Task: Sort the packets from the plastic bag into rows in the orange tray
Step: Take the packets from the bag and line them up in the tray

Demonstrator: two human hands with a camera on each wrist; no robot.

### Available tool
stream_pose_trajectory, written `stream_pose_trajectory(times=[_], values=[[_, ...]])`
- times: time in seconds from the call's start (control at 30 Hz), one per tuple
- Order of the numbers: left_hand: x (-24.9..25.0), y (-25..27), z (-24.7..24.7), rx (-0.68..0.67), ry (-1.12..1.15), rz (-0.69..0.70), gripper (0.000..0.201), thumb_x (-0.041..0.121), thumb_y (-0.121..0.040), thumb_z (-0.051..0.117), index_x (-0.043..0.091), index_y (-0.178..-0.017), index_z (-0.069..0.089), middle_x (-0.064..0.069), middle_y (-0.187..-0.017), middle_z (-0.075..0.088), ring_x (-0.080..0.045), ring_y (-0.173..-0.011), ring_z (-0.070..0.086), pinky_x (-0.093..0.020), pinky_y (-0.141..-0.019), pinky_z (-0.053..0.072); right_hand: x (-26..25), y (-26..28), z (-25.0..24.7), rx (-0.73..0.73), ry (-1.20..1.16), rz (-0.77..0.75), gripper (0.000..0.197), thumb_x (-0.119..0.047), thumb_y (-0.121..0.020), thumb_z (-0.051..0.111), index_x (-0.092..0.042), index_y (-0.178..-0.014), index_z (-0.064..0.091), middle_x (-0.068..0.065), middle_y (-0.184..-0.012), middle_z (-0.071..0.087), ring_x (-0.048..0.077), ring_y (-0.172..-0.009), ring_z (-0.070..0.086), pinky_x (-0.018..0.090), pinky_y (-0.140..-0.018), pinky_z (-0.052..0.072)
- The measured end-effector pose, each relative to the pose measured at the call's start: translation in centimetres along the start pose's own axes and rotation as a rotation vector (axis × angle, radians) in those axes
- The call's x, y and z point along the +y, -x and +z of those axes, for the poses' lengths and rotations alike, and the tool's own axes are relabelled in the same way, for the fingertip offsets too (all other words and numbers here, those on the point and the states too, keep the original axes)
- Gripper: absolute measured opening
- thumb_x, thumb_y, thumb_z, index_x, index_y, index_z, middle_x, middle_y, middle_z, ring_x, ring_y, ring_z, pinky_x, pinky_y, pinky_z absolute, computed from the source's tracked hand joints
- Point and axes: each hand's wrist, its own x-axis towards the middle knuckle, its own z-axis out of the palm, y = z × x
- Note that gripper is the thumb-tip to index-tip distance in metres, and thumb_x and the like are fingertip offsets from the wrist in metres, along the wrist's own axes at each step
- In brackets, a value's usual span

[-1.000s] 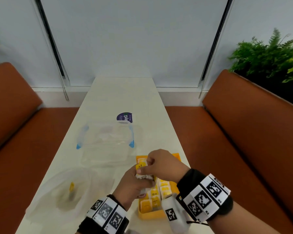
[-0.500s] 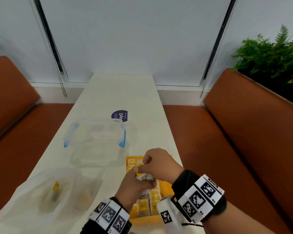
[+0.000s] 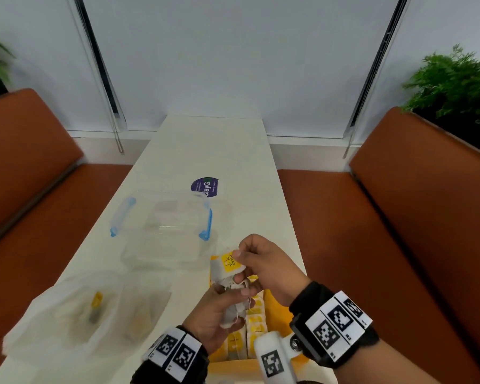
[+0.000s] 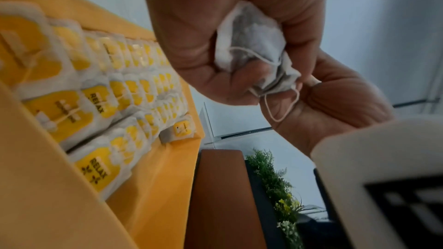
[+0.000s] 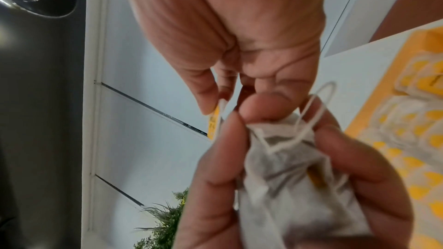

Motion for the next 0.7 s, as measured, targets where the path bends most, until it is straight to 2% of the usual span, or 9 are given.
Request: stream_pose_trajectory(times=[0.17, 0.3, 0.4, 0.47, 0.53, 0.63, 0.7], values=[[0.4, -0.2, -0.4, -0.027, -0.117, 0.067, 0.025, 0.021, -0.054, 0.076, 0.023, -0.075, 0.064, -0.003, -0.069, 0.055, -0.011, -0.055, 0.051, -0.018, -0.041, 0.027, 0.2, 0.2, -0.5, 0.018, 0.012, -0.017, 0.017, -0.015, -0.097, 0.050, -0.014, -0.082, 0.043, 0.001, -0.071, 0.053, 0.013, -0.060, 0.058, 0.021, -0.037, 0.040], [0.2, -0.4, -1.1, 0.009, -0.085, 0.055, 0.061, 0.020, -0.050, 0.076, 0.013, -0.105, 0.052, 0.000, -0.065, 0.056, -0.011, -0.054, 0.054, -0.018, -0.039, 0.028, -0.1, 0.3, -1.5, 0.059, -0.012, -0.078, 0.016, -0.014, -0.097, 0.050, -0.014, -0.082, 0.043, -0.002, -0.070, 0.053, 0.013, -0.061, 0.060, 0.021, -0.035, 0.036], [0.4, -0.4, -1.1, -0.022, -0.063, 0.042, 0.065, 0.016, -0.053, 0.077, 0.013, -0.112, 0.052, 0.001, -0.067, 0.059, -0.011, -0.056, 0.059, -0.017, -0.038, 0.031, -0.1, 0.3, -2.1, 0.057, 0.008, -0.081, 0.016, -0.014, -0.096, 0.051, -0.015, -0.083, 0.043, 0.004, -0.075, 0.053, 0.013, -0.057, 0.060, 0.021, -0.035, 0.034], [0.6, -0.4, -0.7, -0.077, -0.056, 0.052, 0.076, 0.022, -0.045, 0.086, 0.013, -0.114, 0.053, -0.001, -0.071, 0.061, -0.011, -0.054, 0.059, -0.018, -0.036, 0.034, 0.2, 0.2, -2.1, 0.057, 0.052, -0.070, 0.016, -0.013, -0.096, 0.051, -0.015, -0.082, 0.043, 0.006, -0.074, 0.052, 0.013, -0.054, 0.057, 0.021, -0.035, 0.034], [0.7, -0.4, -0.3, -0.120, -0.017, 0.073, 0.083, 0.036, -0.039, 0.092, 0.013, -0.110, 0.056, -0.002, -0.070, 0.063, -0.012, -0.050, 0.057, -0.018, -0.035, 0.037, 0.5, 0.2, -2.0, 0.072, 0.092, -0.068, 0.017, -0.012, -0.096, 0.052, -0.015, -0.081, 0.043, 0.009, -0.073, 0.051, 0.014, -0.052, 0.054, 0.021, -0.035, 0.035], [0.5, -0.4, -0.2, -0.145, 0.028, 0.111, 0.078, 0.051, -0.051, 0.084, 0.008, -0.110, 0.057, -0.008, -0.074, 0.063, -0.013, -0.048, 0.055, -0.018, -0.033, 0.036, 0.9, 0.2, -1.7, 0.116, 0.082, -0.064, 0.016, -0.009, -0.093, 0.056, -0.013, -0.080, 0.046, 0.004, -0.065, 0.050, 0.012, -0.047, 0.051, 0.020, -0.034, 0.037], [0.4, -0.2, 0.0, -0.108, 0.009, 0.110, 0.054, 0.048, -0.069, 0.072, 0.009, -0.104, 0.058, -0.008, -0.070, 0.064, -0.013, -0.046, 0.054, -0.017, -0.033, 0.034, 1.2, 0.3, -1.6, 0.150, 0.061, -0.059, 0.014, -0.005, -0.089, 0.061, -0.011, -0.082, 0.050, 0.002, -0.060, 0.049, 0.009, -0.040, 0.048, 0.020, -0.034, 0.037]])
